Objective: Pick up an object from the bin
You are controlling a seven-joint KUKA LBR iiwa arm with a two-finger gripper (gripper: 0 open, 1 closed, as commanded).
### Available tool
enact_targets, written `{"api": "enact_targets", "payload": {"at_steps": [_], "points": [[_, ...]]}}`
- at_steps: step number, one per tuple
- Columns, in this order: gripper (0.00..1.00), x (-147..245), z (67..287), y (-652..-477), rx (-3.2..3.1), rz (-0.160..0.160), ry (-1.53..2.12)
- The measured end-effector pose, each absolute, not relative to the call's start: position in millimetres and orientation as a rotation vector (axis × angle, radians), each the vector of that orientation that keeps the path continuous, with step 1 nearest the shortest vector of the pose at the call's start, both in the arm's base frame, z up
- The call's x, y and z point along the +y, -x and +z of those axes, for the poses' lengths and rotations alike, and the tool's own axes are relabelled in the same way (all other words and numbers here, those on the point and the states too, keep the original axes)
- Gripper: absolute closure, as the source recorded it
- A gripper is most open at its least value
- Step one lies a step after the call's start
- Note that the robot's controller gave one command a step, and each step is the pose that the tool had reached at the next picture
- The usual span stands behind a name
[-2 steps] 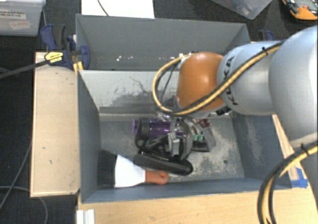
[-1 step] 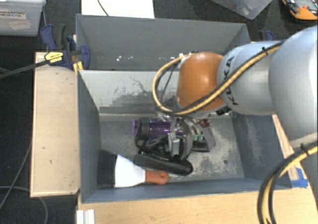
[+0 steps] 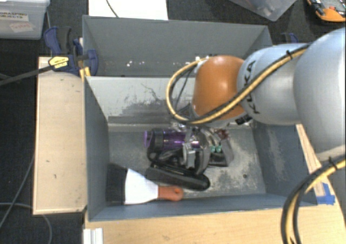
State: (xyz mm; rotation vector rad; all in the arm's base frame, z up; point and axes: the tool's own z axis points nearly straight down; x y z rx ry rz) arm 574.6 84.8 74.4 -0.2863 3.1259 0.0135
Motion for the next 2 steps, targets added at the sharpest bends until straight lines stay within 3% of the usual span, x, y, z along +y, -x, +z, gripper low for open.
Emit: {"api": "enact_targets", "payload": {"at_steps": [1, 2], "points": [[1.0, 85, 108, -573.4, 3.126, 0.015, 0.283], [1.0, 85, 128, -575.2, 3.118, 0.016, 0.278]]}}
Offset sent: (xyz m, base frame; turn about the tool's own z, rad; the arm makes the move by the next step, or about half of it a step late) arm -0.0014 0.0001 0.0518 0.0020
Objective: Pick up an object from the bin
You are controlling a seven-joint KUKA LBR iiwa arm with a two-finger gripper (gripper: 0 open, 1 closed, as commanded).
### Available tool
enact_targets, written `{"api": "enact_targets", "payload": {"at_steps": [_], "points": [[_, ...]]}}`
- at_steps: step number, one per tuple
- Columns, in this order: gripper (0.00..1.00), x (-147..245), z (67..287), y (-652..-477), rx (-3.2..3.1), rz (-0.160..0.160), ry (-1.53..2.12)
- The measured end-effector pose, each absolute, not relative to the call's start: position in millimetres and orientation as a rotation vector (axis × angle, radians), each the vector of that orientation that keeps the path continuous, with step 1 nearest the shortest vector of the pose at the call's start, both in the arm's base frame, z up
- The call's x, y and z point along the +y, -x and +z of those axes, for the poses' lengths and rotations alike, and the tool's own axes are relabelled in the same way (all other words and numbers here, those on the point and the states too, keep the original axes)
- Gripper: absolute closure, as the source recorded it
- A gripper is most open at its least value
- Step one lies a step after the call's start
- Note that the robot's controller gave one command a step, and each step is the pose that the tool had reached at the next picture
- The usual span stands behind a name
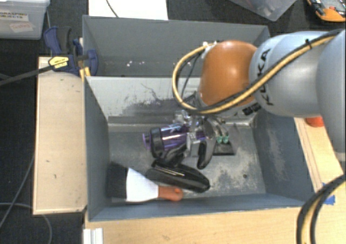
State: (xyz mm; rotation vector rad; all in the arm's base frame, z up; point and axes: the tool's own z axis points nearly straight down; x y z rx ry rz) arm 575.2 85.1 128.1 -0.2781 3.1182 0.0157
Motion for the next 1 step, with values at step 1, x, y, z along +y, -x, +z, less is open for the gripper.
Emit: {"api": "enact_targets", "payload": {"at_steps": [1], "points": [[1.0, 84.8, 139.3, -572.7, 3.129, 0.015, 0.277]]}}
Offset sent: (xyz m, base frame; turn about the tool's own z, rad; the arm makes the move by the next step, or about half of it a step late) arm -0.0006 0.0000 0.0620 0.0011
